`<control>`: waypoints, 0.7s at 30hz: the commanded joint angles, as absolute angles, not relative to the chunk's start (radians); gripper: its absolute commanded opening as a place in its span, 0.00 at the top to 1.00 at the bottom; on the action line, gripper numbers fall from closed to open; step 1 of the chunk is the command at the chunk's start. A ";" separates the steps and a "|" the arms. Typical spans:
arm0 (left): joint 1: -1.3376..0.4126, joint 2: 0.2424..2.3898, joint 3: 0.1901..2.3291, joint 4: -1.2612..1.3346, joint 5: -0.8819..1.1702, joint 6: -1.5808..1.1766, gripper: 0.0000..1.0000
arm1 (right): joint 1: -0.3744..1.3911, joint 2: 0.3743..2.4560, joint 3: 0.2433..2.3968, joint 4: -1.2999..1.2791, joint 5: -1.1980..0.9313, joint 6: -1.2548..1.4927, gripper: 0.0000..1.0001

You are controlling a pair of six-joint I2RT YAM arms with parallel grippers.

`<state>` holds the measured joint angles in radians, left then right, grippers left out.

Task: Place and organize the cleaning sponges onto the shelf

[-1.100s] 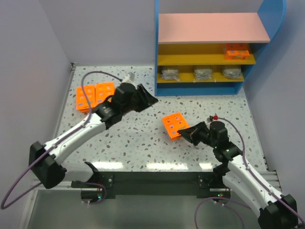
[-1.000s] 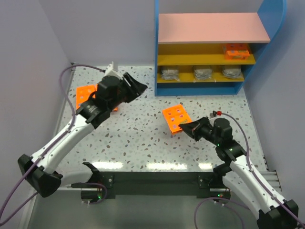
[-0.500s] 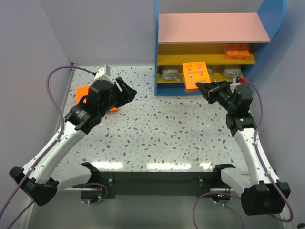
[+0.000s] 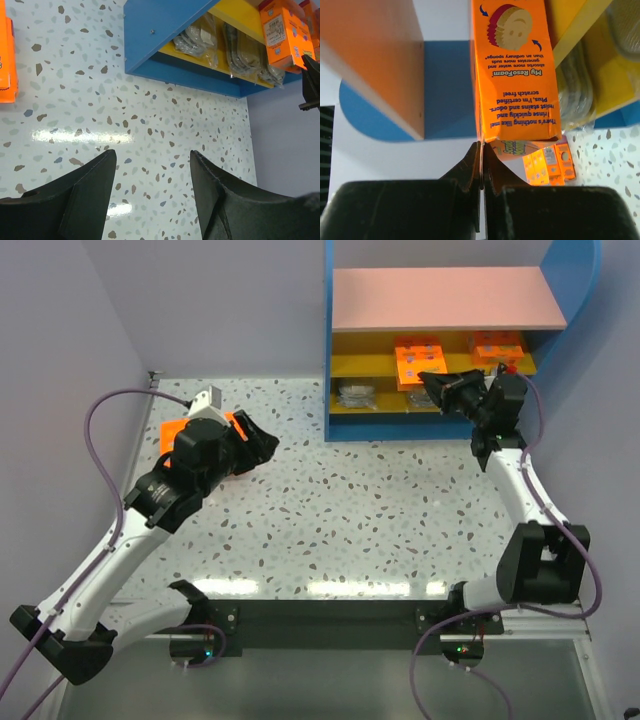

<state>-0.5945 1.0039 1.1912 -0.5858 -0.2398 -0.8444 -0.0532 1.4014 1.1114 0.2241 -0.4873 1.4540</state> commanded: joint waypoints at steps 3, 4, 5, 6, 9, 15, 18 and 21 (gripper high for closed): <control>-0.584 0.997 1.181 -0.598 -0.261 -0.822 0.33 | -0.066 1.543 1.256 0.351 -0.472 1.479 1.00; -0.584 0.996 1.181 -0.603 -0.265 -0.822 0.32 | -0.069 1.567 1.272 0.356 -0.469 1.482 1.00; -0.583 0.996 1.184 -0.613 -0.271 -0.816 0.32 | -0.071 1.603 1.288 0.359 -0.469 1.485 1.00; -0.581 0.993 1.186 -0.615 -0.276 -0.818 0.32 | -0.077 1.620 1.319 0.360 -0.468 1.488 1.00; -0.580 0.980 1.184 -0.630 -0.294 -0.813 0.31 | -0.089 1.669 1.377 0.344 -0.459 1.493 1.00; -0.575 0.962 1.171 -0.666 -0.345 -0.799 0.29 | -0.107 1.723 1.440 0.298 -0.466 1.480 1.00; -0.574 0.944 1.131 -0.666 -0.396 -0.776 0.29 | -0.112 1.715 1.424 0.302 -0.472 1.483 1.00; -0.565 0.948 1.100 -0.666 -0.451 -0.744 0.26 | -0.112 1.701 1.411 0.323 -0.497 1.496 0.74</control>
